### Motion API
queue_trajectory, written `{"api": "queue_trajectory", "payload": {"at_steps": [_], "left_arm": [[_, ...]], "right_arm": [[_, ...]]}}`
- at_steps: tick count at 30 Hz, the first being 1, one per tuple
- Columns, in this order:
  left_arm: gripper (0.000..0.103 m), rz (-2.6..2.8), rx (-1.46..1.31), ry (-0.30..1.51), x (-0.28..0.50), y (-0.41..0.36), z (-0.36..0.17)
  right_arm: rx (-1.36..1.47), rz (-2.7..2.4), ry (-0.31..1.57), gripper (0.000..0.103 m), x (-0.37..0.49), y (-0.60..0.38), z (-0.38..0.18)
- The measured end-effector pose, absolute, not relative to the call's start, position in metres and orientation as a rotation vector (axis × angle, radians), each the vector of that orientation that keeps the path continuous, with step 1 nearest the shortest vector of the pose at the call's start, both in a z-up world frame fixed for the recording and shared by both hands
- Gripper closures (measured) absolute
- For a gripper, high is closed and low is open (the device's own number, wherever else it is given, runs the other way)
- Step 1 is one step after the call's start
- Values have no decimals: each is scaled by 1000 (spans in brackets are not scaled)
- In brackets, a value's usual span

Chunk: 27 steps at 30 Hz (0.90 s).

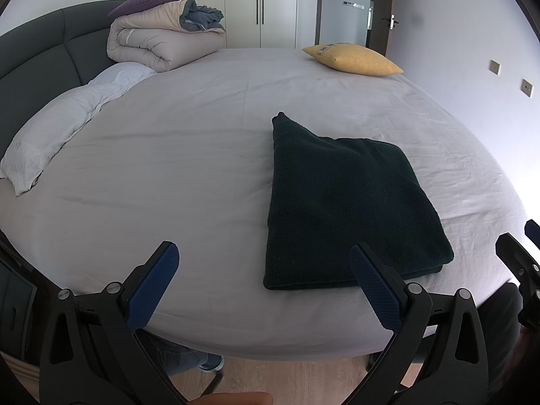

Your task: Fold small clothes

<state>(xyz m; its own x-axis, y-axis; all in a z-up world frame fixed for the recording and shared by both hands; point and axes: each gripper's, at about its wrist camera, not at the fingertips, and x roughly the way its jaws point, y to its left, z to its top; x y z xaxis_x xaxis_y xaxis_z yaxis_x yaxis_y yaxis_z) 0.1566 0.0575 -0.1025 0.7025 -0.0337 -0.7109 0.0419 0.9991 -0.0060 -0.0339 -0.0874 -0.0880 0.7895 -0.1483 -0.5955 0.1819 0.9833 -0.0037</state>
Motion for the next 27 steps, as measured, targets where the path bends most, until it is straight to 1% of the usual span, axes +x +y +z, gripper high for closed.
{"api": "queue_trajectory", "payload": {"at_steps": [27], "left_arm": [[0, -42, 9, 790, 156, 57, -103]], "right_arm": [[55, -178, 640, 0, -36, -85, -88]]}}
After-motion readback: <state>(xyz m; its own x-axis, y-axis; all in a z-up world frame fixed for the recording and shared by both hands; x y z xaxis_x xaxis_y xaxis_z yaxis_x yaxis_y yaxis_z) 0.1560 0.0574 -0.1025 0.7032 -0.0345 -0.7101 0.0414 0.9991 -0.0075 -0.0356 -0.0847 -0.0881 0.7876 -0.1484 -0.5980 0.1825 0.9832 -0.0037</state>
